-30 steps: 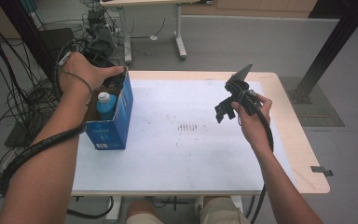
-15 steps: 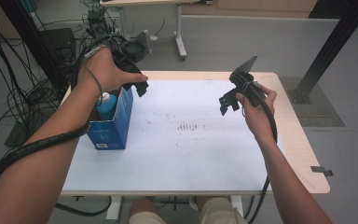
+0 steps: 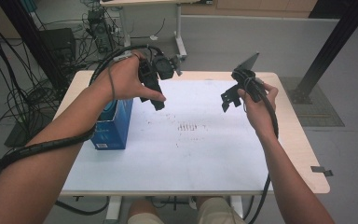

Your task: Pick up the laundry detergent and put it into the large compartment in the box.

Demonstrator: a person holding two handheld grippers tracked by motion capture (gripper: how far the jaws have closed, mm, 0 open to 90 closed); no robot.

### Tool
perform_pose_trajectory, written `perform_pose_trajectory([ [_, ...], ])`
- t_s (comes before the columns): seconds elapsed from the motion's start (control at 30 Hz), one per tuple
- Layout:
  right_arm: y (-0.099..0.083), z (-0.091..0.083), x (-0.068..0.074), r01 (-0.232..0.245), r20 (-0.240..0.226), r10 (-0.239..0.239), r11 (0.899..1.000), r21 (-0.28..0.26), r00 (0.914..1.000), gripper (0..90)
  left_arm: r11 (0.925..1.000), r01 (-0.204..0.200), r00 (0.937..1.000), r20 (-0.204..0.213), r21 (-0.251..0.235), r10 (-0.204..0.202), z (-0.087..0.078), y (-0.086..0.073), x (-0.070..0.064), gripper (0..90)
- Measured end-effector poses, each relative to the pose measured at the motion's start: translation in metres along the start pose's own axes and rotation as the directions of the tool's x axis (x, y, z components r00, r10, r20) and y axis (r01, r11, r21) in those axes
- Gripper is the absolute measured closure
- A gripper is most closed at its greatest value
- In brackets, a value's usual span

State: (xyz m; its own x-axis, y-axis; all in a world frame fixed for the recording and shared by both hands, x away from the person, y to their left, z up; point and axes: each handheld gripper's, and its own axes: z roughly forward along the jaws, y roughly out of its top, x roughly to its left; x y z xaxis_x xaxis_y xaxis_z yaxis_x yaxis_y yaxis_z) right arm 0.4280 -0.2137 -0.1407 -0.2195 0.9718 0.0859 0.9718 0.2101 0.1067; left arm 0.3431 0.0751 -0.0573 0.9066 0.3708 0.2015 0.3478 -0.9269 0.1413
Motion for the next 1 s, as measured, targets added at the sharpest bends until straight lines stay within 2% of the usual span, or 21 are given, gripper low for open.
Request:
perform_pose_trajectory([
  [0.07,0.0,-0.001,-0.001,-0.007,-0.002,0.007,1.0,0.0,1.0,4.8,0.9997,-0.024,0.9997,0.004,-0.005,0.024,0.001,0.002,-0.003,16.1],
  [0.2,0.001,-0.002,-0.002,-0.007,0.0,0.007,1.0,0.0,1.0,4.8,0.9987,-0.032,0.9993,0.02,-0.038,0.033,0.001,0.0,-0.004,16.0],
  [0.5,0.003,-0.002,0.0,-0.006,0.002,0.006,1.0,0.003,1.0,4.8,0.9945,-0.101,0.9949,0.008,-0.028,0.101,0.005,0.004,-0.014,15.3],
  [1.0,0.002,-0.002,-0.002,-0.008,0.001,0.008,1.0,-0.003,1.0,4.8,0.9929,-0.116,0.9932,0.009,-0.025,0.116,0.007,0.007,-0.018,15.2],
])
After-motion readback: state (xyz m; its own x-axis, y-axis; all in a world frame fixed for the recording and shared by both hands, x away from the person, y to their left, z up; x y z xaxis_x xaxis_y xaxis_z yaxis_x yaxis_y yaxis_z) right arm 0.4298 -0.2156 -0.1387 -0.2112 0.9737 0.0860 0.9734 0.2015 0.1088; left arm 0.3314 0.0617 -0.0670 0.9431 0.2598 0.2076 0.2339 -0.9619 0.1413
